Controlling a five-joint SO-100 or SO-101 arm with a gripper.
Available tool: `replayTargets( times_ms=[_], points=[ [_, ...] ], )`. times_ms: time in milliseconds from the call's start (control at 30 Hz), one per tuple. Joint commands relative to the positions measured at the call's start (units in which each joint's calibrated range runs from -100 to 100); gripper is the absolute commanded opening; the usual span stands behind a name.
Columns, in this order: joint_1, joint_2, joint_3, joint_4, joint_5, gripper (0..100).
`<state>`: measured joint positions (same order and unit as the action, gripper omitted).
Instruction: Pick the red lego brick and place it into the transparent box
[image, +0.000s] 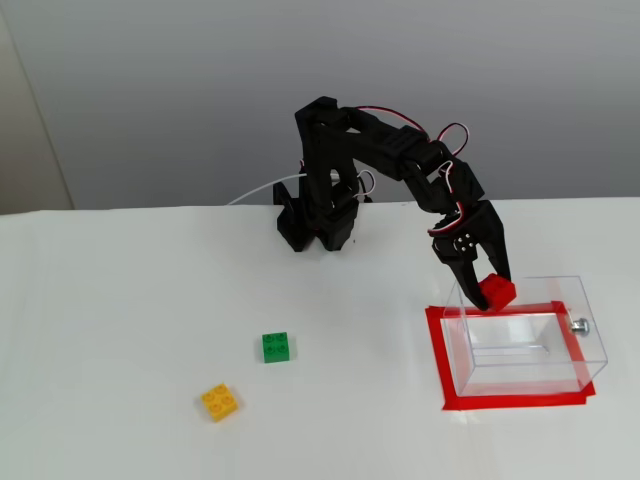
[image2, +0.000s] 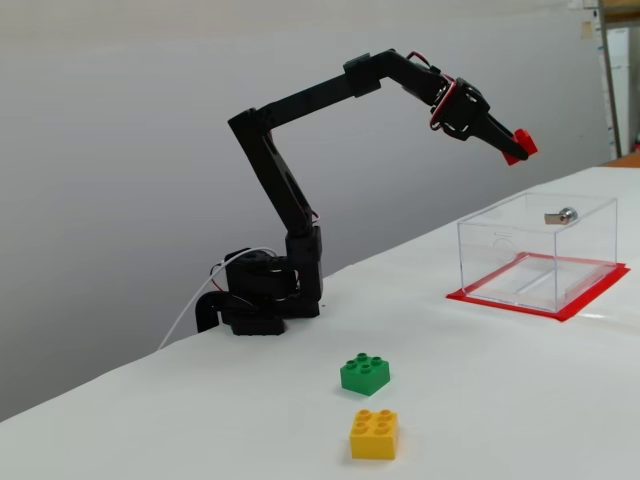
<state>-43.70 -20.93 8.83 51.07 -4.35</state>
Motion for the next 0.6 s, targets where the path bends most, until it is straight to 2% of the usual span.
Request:
replayTargets(
  times_ms=[0,333,567],
  points=[
    [-2.9,-0.1,-2.0,0.2,-0.2,2],
    [-7.1,7.5,-3.0,-0.8,-0.3,2],
    [-9.0,11.3,-3.0,-8.5,0.1,2]
  ],
)
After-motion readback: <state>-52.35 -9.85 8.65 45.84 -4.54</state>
